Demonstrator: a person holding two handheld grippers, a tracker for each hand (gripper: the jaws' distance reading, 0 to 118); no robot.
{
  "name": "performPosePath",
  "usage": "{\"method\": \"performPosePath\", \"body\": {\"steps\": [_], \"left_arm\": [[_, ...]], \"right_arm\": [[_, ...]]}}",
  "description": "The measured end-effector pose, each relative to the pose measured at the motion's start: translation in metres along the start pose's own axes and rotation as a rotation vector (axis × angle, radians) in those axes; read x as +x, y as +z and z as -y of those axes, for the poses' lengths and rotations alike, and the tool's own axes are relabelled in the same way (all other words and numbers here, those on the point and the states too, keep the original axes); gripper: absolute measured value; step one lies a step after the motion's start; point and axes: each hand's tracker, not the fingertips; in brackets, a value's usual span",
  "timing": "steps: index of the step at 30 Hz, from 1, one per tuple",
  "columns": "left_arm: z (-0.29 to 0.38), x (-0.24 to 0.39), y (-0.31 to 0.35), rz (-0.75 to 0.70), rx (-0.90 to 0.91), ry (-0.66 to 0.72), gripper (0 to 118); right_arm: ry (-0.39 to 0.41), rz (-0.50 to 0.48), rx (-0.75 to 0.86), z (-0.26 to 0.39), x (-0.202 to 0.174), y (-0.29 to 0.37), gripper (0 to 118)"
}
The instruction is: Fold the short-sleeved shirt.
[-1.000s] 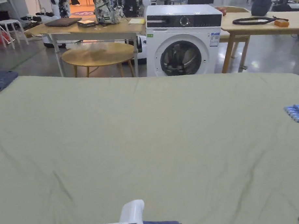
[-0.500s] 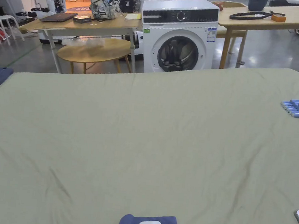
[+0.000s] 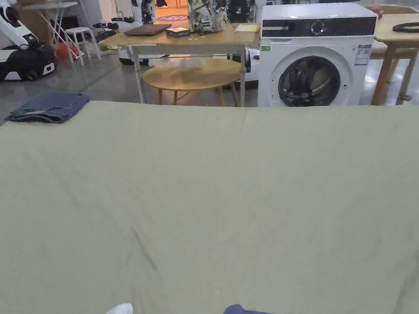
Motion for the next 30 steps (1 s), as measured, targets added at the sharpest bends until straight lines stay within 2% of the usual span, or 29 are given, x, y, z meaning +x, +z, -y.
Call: {"method": "performPosePath", "body": {"steps": [6, 7, 8, 10, 12, 14, 16, 18, 20, 22, 23, 26, 29, 30], "left_arm": [[0.011, -0.03, -0.054, 0.165, -0.111, 0.111, 65], [0.013, -0.032, -0.057, 0.205, -0.106, 0.146, 52], [0.015, -0.032, -0.059, 0.209, -0.092, 0.17, 22], [0.019, -0.024, -0.055, 0.147, -0.069, 0.133, 19], [0.016, -0.026, -0.044, 0.188, -0.043, 0.148, 18], [0.004, -0.028, -0.012, 0.267, 0.0, 0.207, 17], [-0.017, -0.04, 0.039, 0.265, 0.104, 0.204, 17], [-0.045, -0.061, 0.1, 0.161, 0.182, 0.149, 17], [-0.075, -0.089, 0.158, 0.003, 0.248, 0.102, 17], [-0.098, -0.116, 0.203, -0.126, 0.271, 0.209, 17], [-0.108, -0.126, 0.221, -0.184, 0.295, 0.202, 17], [-0.128, -0.145, 0.239, -0.277, 0.295, 0.183, 17], [-0.144, -0.156, 0.238, -0.422, 0.272, 0.231, 17], [-0.145, -0.15, 0.236, -0.493, 0.28, 0.223, 27]], "right_arm": [[-0.008, -0.006, -0.002, 0.0, 0.002, 0.005, 0], [-0.007, -0.005, -0.002, 0.0, 0.002, 0.005, 0], [-0.009, -0.006, 0.001, -0.001, 0.001, 0.006, 0], [-0.017, -0.012, 0.001, -0.001, 0.002, 0.01, 0], [-0.04, -0.043, 0.017, -0.002, 0.004, 0.017, 0], [-0.077, -0.12, 0.074, -0.002, 0.007, 0.028, 0], [-0.055, -0.113, 0.116, -0.005, 0.009, 0.038, 0], [-0.02, -0.065, 0.123, -0.008, 0.008, 0.045, 0], [-0.021, -0.059, 0.11, -0.009, 0.012, 0.045, 0], [-0.025, -0.068, 0.099, -0.007, 0.019, 0.041, 0], [-0.027, -0.067, 0.099, -0.006, 0.018, 0.04, 0], [-0.038, -0.069, 0.091, -0.002, 0.022, 0.034, 0], [-0.048, -0.095, 0.073, -0.003, 0.019, 0.034, 0], [-0.032, -0.09, 0.073, -0.004, 0.017, 0.036, 0]]}}
